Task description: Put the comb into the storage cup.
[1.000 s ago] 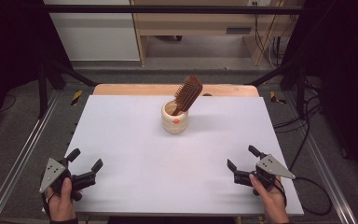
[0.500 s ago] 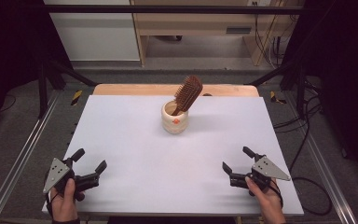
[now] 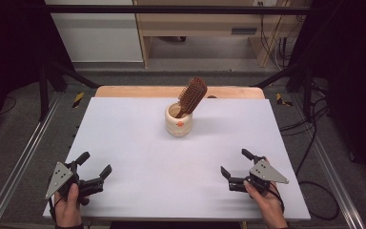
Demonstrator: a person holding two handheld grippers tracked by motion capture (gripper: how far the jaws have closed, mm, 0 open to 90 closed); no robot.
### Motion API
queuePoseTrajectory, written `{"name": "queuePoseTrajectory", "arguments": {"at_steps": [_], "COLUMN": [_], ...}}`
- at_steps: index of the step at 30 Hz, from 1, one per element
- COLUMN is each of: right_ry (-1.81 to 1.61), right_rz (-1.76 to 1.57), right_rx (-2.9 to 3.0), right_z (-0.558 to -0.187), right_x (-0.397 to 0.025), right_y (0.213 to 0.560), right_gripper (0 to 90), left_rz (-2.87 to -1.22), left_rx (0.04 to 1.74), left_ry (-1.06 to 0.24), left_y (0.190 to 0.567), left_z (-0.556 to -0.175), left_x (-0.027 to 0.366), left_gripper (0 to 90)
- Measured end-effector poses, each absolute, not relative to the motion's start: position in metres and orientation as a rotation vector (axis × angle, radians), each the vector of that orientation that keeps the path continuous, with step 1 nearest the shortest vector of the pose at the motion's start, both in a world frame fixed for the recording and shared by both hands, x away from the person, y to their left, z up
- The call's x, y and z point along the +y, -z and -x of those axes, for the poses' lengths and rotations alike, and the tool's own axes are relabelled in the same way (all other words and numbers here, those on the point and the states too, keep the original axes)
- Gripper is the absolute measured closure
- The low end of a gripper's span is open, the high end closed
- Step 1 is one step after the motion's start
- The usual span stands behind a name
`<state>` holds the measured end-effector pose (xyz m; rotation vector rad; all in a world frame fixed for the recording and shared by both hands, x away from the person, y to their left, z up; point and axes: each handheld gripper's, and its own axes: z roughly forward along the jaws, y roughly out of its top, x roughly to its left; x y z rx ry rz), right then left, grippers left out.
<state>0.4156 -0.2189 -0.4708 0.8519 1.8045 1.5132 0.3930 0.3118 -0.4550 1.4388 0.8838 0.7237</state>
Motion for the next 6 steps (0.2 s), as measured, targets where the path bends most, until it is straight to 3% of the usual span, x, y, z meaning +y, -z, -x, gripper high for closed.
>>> {"name": "queuePoseTrajectory", "arguments": {"at_steps": [6], "right_ry": [-1.530], "right_rz": [-0.851], "right_rx": [1.794], "right_z": [-0.4201], "right_x": [-0.2102], "right_y": [0.4689], "right_gripper": [3.1], "left_rz": [-1.436], "left_rx": [0.870], "left_ry": [-0.729], "left_y": [0.4548], "left_z": [-0.3921], "left_x": [0.3076], "left_gripper": [2.3]}}
